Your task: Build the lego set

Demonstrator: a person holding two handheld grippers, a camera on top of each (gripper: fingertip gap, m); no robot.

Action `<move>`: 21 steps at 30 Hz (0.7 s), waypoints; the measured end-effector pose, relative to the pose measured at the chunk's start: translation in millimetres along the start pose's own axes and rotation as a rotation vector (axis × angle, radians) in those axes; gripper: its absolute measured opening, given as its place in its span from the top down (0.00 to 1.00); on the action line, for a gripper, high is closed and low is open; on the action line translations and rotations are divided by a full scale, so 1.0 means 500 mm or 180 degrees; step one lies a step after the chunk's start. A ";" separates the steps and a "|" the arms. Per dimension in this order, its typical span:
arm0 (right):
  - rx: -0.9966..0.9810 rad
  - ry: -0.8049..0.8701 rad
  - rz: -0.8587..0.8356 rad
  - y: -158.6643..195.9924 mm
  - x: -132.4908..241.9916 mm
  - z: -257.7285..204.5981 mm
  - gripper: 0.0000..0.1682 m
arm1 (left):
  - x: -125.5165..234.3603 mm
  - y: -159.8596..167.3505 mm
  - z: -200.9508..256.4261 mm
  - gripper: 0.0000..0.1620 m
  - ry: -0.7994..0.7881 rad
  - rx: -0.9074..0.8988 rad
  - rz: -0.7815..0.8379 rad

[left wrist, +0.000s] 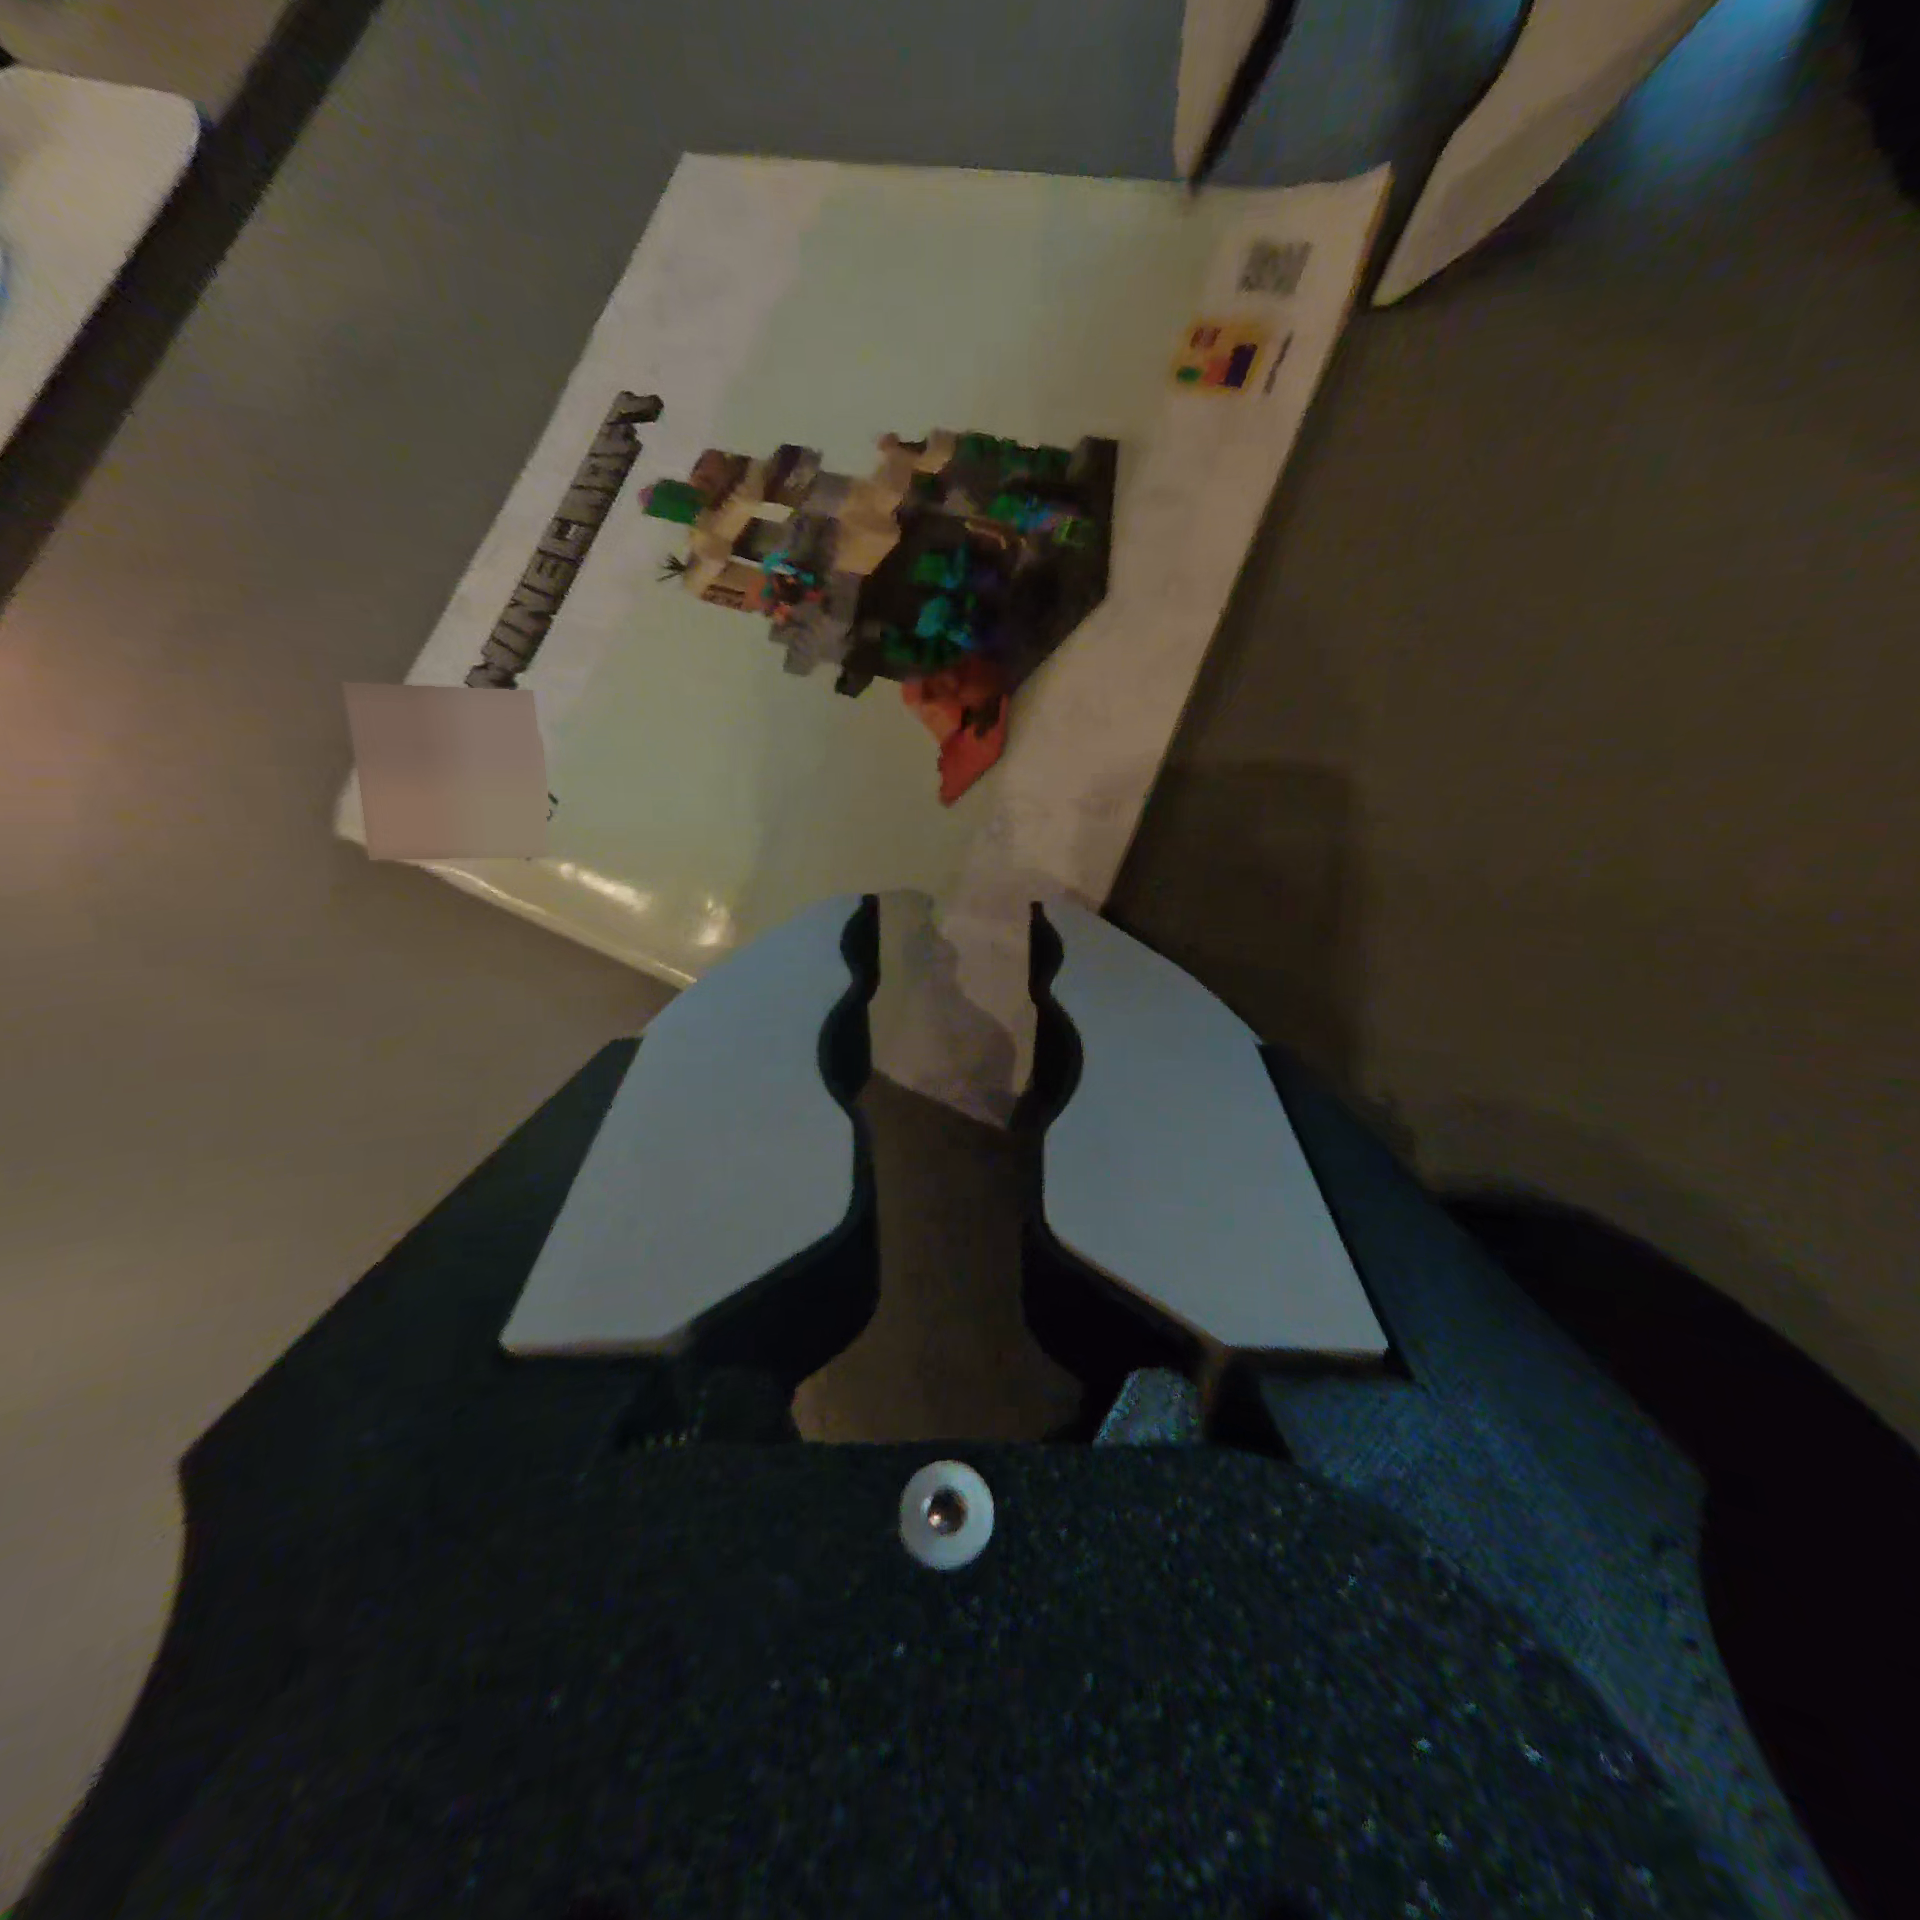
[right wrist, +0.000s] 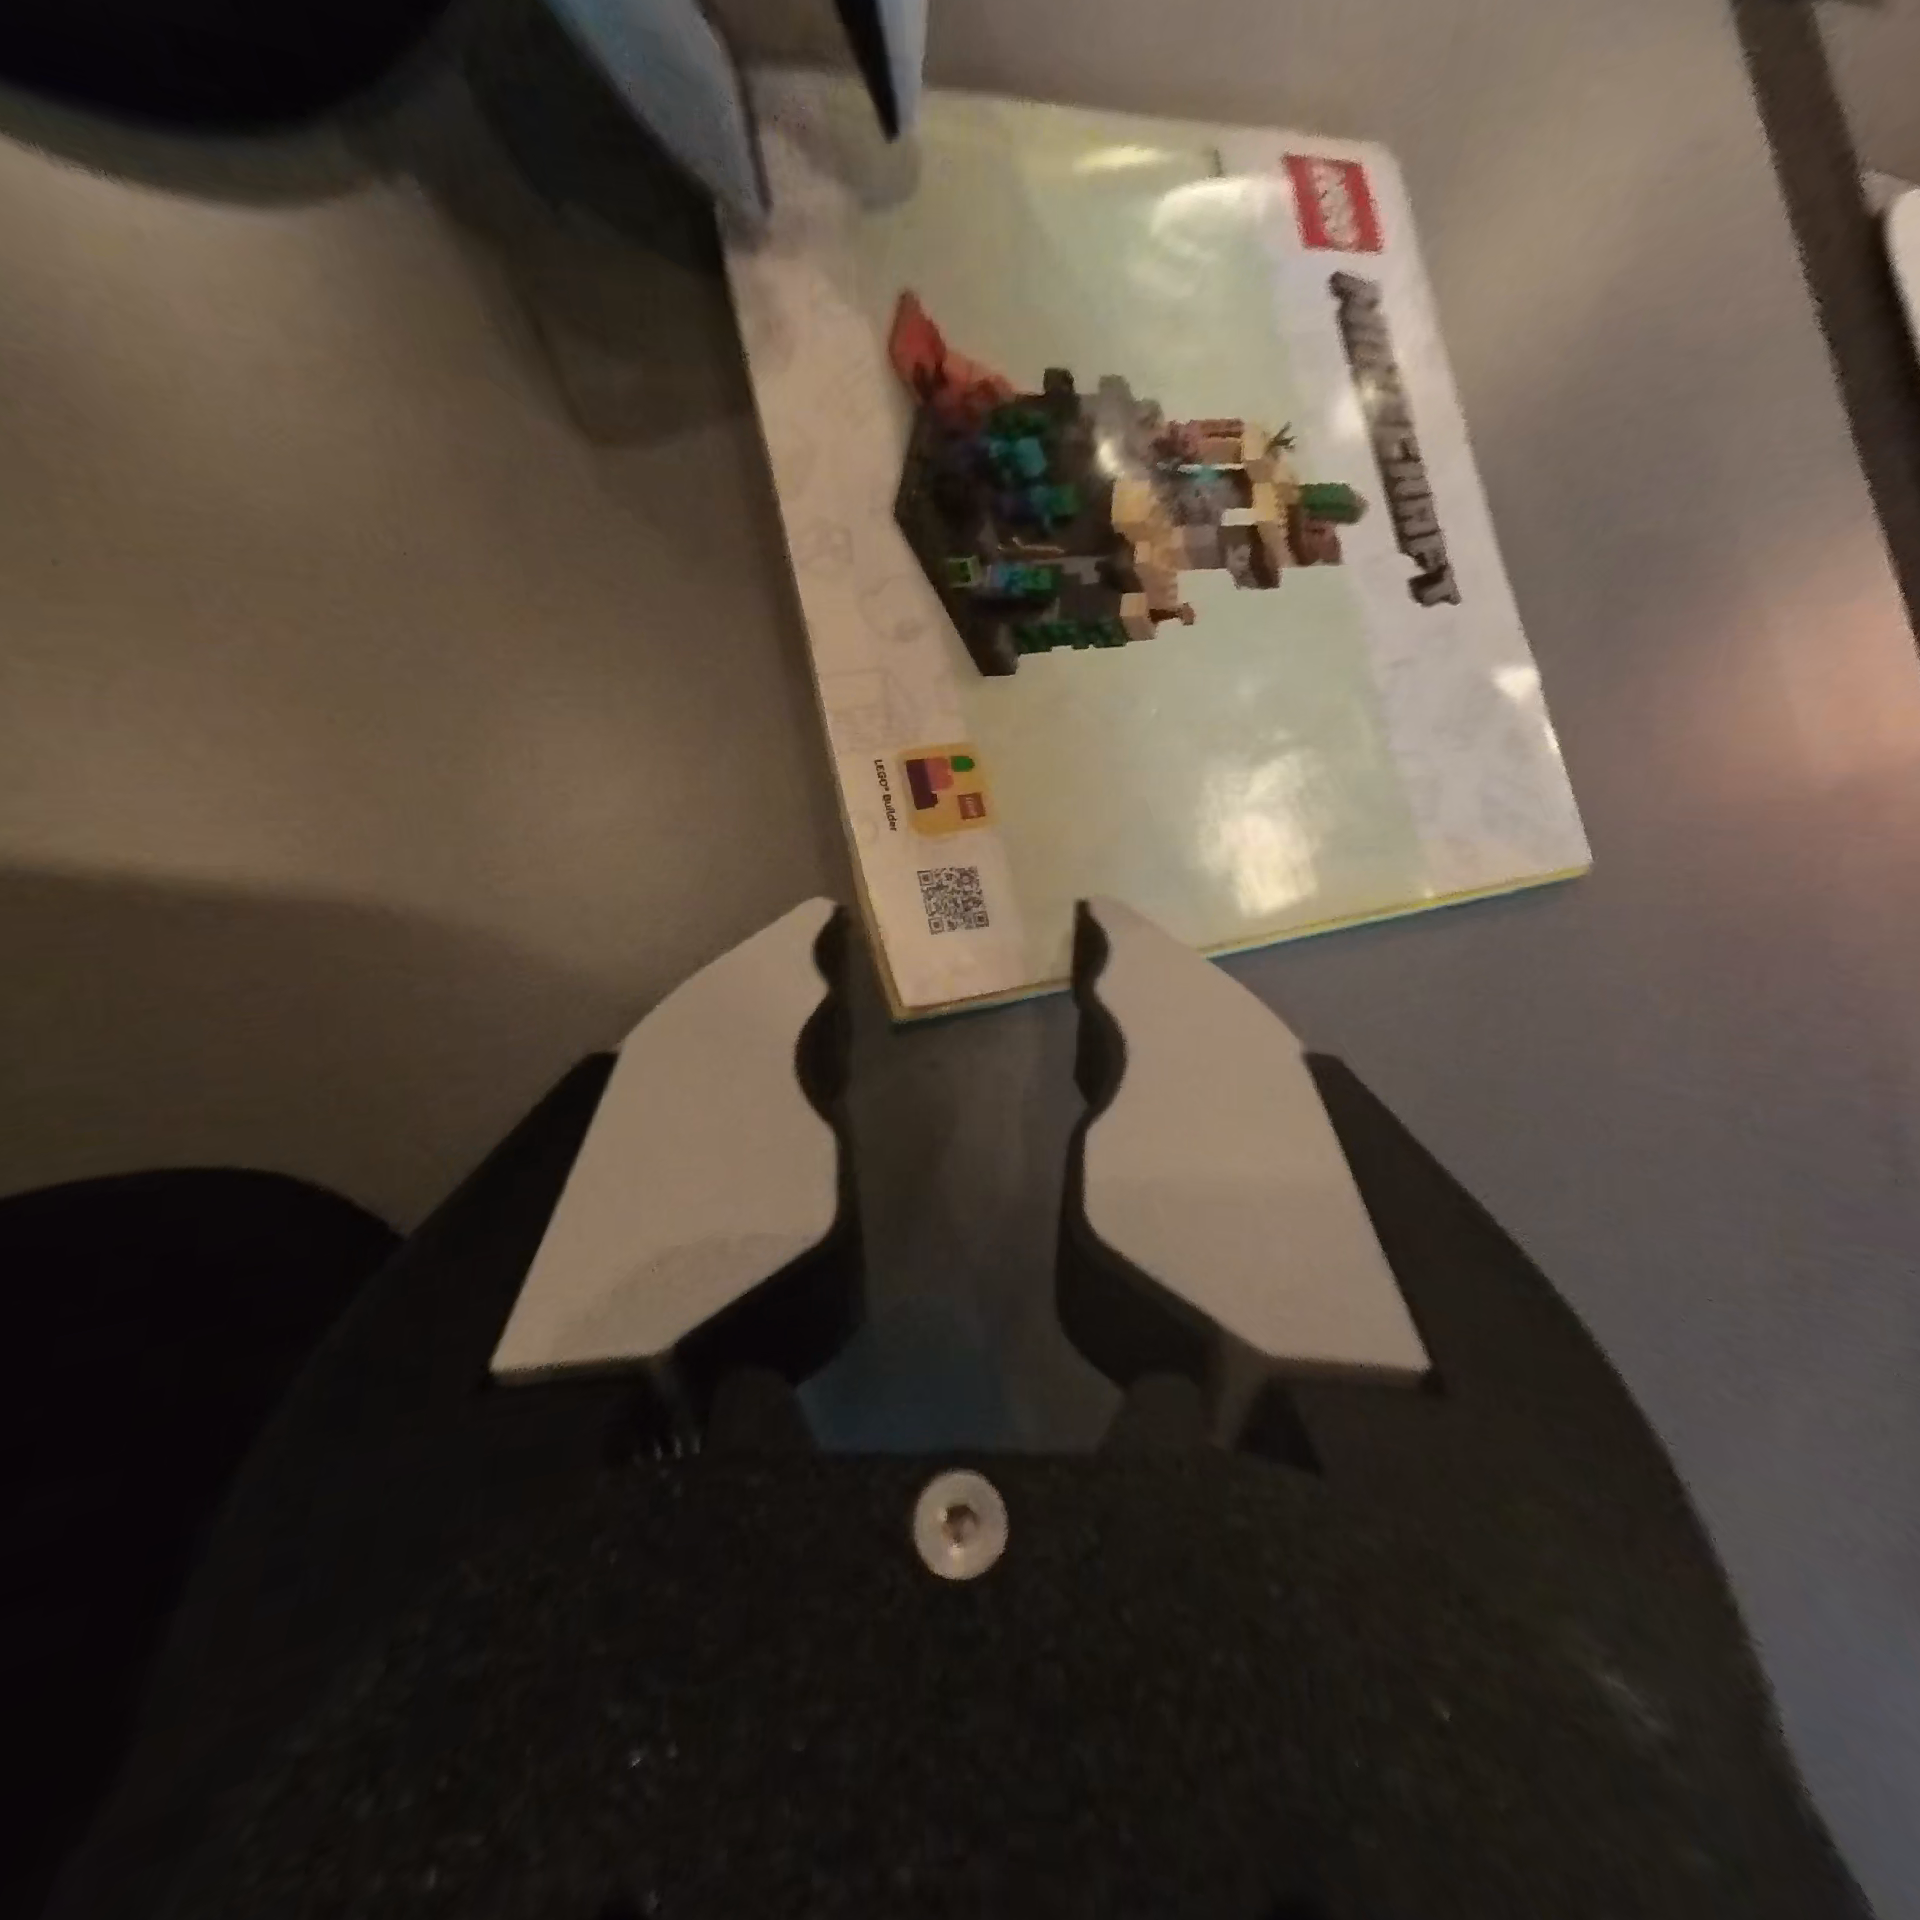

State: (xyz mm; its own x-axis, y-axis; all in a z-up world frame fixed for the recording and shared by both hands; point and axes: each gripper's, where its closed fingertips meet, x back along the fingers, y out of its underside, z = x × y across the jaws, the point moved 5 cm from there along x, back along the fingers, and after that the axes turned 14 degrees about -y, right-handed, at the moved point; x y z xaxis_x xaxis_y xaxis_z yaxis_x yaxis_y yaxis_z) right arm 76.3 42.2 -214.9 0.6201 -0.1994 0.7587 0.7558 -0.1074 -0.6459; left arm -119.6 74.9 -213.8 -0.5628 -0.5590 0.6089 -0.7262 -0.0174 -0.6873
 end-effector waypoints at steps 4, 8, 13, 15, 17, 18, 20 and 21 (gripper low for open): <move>-0.0023 -0.0049 -0.0012 -0.005 -0.014 -0.001 0.95 | -0.018 0.001 -0.022 0.88 -0.0009 -0.0029 -0.0073; 0.0001 0.0048 0.0009 -0.014 -0.023 0.001 1.00 | -0.037 0.002 -0.049 0.92 0.0023 -0.0010 -0.0083; -0.0015 0.0033 0.0034 -0.015 -0.024 -0.002 1.00 | -0.038 0.003 -0.052 0.92 0.0131 0.0064 -0.0042; -0.0068 -0.0030 0.0102 -0.013 -0.022 -0.002 1.00 | -0.038 0.004 -0.047 0.94 0.0118 0.0086 0.0002; -0.0131 -0.0072 0.0157 -0.012 -0.021 -0.001 1.00 | -0.037 0.003 -0.047 0.93 0.0071 0.0087 0.0017; -0.0164 -0.0080 0.0192 -0.013 -0.019 0.000 1.00 | -0.036 0.001 -0.050 0.91 0.0042 0.0079 0.0025; -0.0211 -0.0031 0.0368 -0.024 -0.003 0.009 0.99 | -0.030 -0.012 -0.060 0.91 -0.0049 0.0092 0.0122; -0.0231 0.0017 0.0495 -0.035 0.011 0.016 0.97 | -0.025 -0.022 -0.067 0.92 -0.0097 0.0110 0.0187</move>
State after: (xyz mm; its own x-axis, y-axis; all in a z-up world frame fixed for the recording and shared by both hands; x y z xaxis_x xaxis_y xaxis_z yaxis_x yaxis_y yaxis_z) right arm 68.3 50.8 -198.9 0.7272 -0.2241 0.6488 0.6335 -0.1448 -0.7601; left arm -118.0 109.7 -200.7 -0.5914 -0.5848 0.5553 -0.6780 -0.0121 -0.7349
